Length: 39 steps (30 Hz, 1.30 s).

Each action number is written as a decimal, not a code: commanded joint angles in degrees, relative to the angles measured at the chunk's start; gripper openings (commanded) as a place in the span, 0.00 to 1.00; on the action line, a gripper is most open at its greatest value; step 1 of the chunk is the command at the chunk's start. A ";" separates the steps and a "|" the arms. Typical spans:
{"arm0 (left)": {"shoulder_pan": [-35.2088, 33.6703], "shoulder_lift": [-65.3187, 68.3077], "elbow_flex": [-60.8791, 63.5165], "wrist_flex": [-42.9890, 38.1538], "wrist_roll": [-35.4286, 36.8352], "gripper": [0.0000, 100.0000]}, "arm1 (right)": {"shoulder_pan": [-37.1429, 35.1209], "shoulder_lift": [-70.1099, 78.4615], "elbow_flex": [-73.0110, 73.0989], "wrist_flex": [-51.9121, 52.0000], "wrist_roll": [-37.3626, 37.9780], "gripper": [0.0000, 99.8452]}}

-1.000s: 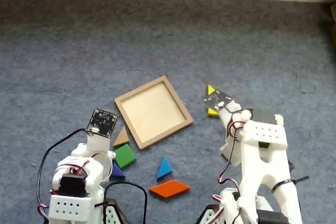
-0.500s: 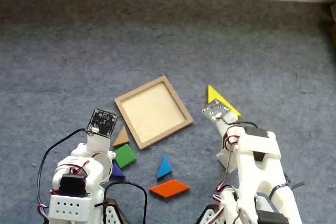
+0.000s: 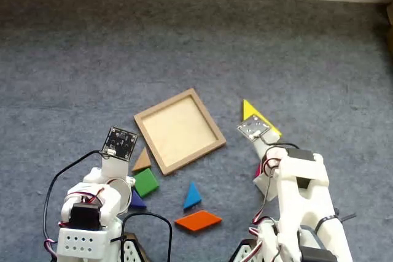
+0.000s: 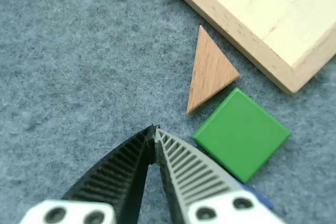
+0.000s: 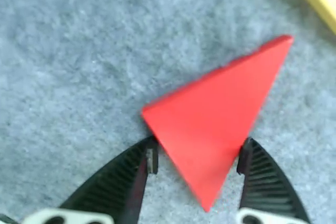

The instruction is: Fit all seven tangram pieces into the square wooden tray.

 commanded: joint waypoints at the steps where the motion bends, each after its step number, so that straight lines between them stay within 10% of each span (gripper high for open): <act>1: 0.66 -2.24 1.10 0.18 -0.53 0.00 | -3.47 -0.48 -2.15 0.92 -3.43 0.22; 16: 0.66 -2.24 1.10 0.18 -0.53 0.00 | -13.41 -0.31 -9.19 5.76 -28.66 0.36; 39: 0.66 -2.24 1.10 0.18 -0.53 0.00 | -13.76 -0.13 -3.82 -0.22 -31.56 0.36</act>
